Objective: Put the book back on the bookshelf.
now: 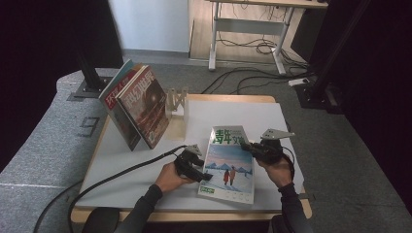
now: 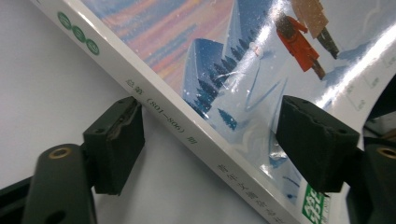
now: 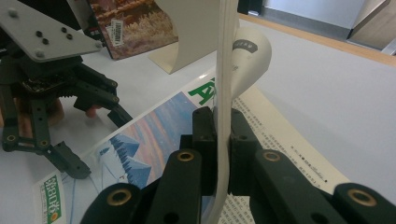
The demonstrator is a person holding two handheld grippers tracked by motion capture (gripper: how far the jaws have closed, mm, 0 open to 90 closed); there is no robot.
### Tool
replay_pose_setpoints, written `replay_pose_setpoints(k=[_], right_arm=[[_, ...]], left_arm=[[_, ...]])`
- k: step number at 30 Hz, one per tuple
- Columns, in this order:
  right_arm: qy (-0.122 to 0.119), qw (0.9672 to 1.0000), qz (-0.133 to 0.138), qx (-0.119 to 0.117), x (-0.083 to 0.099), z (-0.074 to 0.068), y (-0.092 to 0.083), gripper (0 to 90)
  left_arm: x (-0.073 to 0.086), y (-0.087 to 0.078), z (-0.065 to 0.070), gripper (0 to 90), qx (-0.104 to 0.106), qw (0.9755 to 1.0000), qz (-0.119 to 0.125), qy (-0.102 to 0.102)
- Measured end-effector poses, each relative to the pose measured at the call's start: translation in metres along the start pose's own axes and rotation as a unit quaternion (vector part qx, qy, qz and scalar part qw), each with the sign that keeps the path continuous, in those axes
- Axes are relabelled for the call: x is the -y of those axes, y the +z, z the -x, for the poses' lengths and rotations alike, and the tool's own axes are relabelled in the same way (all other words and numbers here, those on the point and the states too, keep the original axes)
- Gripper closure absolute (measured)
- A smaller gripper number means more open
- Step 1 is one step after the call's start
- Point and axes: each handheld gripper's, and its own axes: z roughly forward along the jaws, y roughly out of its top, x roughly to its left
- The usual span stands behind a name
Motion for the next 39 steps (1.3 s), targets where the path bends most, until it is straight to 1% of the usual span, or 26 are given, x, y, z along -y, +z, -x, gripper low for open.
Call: replay_pose_setpoints(k=[5, 6, 12, 13, 16, 24, 26, 29, 31, 33, 34, 35, 36, 37, 38, 39], right_arm=[[-0.002, 1.0000, 0.002, -0.002, 0.000, -0.001, 0.000, 83.4], [-0.003, 1.0000, 0.002, -0.002, 0.000, -0.001, 0.000, 83.3], [-0.004, 1.0000, 0.000, -0.005, 0.001, -0.001, 0.001, 82.8], [-0.004, 1.0000, -0.001, -0.005, 0.002, -0.001, 0.002, 82.7], [-0.005, 1.0000, -0.001, -0.007, 0.003, -0.001, 0.002, 82.4], [-0.007, 0.9999, -0.005, -0.012, 0.002, -0.001, 0.000, 80.2], [-0.006, 0.9999, -0.006, -0.013, 0.002, 0.000, 0.000, 80.0], [-0.003, 0.9999, -0.007, -0.015, 0.002, 0.000, 0.000, 79.0], [-0.002, 0.9998, -0.010, -0.015, 0.002, 0.001, 0.000, 78.1], [0.001, 0.9998, -0.014, -0.013, 0.003, 0.002, 0.000, 76.4], [0.002, 0.9998, -0.018, -0.010, 0.003, 0.003, 0.001, 75.6], [0.008, 0.9996, -0.026, -0.002, 0.004, 0.005, 0.003, 74.4], [0.008, 0.9996, -0.026, -0.002, 0.004, 0.005, 0.003, 74.4], [0.012, 0.9994, -0.031, 0.006, 0.007, 0.006, 0.004, 74.8], [0.012, 0.9994, -0.031, 0.006, 0.007, 0.006, 0.004, 74.8], [0.014, 0.9995, -0.028, 0.009, 0.009, 0.007, 0.003, 76.6]], left_arm=[[0.000, 0.001, -0.003, 28.5, 0.013, 0.9998, -0.006, -0.011], [0.000, 0.001, -0.003, 29.8, 0.018, 0.9996, -0.009, -0.018], [0.000, 0.001, -0.004, 33.0, 0.016, 0.9995, -0.017, -0.019], [0.000, 0.001, -0.004, 34.5, 0.018, 0.9994, -0.019, -0.023], [0.000, 0.000, -0.003, 36.5, 0.015, 0.9994, -0.022, -0.021], [0.000, -0.002, -0.002, 40.6, 0.012, 0.9995, -0.022, -0.020], [0.000, -0.002, -0.001, 41.4, 0.010, 0.9995, -0.021, -0.023], [0.000, -0.003, 0.001, 41.8, 0.004, 0.9996, -0.018, -0.020], [0.001, -0.003, 0.002, 41.9, 0.001, 0.9998, -0.017, -0.015], [0.001, -0.004, 0.006, 42.5, -0.006, 0.9999, -0.011, -0.005], [0.001, -0.004, 0.008, 43.3, -0.006, 1.0000, -0.008, 0.000], [0.002, -0.004, 0.010, 46.5, -0.008, 0.9999, -0.004, 0.005], [0.002, -0.004, 0.013, 46.5, -0.012, 0.9999, 0.000, 0.011], [0.002, -0.004, 0.015, 50.4, -0.010, 0.9998, 0.005, 0.014], [0.002, -0.004, 0.016, 50.4, -0.011, 0.9998, 0.007, 0.017], [0.003, -0.004, 0.017, 51.2, -0.012, 0.9997, 0.009, 0.020]])
